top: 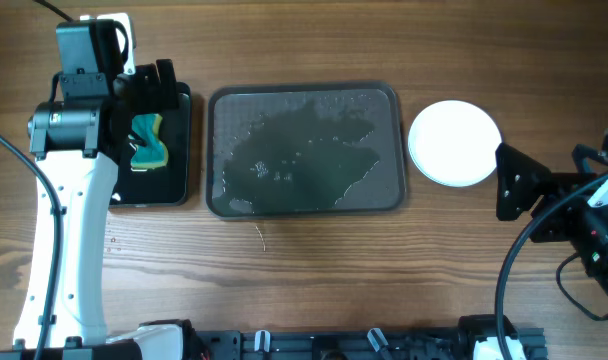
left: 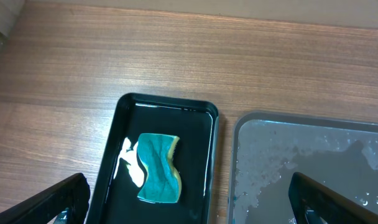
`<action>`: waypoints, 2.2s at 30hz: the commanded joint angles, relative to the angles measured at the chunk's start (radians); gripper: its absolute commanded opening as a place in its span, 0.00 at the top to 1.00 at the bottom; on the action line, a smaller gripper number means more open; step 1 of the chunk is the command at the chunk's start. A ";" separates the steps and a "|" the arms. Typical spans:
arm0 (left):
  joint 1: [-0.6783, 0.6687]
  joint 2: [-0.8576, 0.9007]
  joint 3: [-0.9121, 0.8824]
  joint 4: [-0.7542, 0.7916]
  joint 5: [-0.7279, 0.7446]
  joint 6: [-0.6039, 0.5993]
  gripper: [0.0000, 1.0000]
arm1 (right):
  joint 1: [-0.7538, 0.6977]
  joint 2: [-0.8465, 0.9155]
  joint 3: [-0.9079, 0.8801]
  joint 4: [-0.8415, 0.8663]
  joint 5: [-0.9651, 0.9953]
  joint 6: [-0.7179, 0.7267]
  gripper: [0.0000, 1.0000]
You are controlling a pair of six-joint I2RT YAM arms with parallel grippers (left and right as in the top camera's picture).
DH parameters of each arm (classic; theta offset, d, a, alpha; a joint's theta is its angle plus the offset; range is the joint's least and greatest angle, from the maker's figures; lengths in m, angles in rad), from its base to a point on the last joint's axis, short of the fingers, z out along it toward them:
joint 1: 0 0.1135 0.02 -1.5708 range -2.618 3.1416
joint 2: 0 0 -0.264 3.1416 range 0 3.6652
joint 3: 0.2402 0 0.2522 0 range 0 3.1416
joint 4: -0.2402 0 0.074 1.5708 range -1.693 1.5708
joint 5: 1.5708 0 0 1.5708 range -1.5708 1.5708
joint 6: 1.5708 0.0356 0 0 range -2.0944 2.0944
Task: Clean dirty plates on tray and stack at the side
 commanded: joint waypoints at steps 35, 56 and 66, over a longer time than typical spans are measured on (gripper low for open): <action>-0.005 0.005 -0.002 0.000 -0.009 0.001 0.00 | 0.049 -0.869 -1.638 1.253 -0.136 -0.269 0.00; -0.005 0.005 -0.002 0.000 -0.009 0.001 0.00 | 0.049 -0.874 -1.646 1.234 -0.135 -0.275 0.00; -0.005 0.005 -0.002 0.000 -0.009 0.001 0.00 | 0.049 -0.874 -1.646 1.234 -0.135 -0.275 0.00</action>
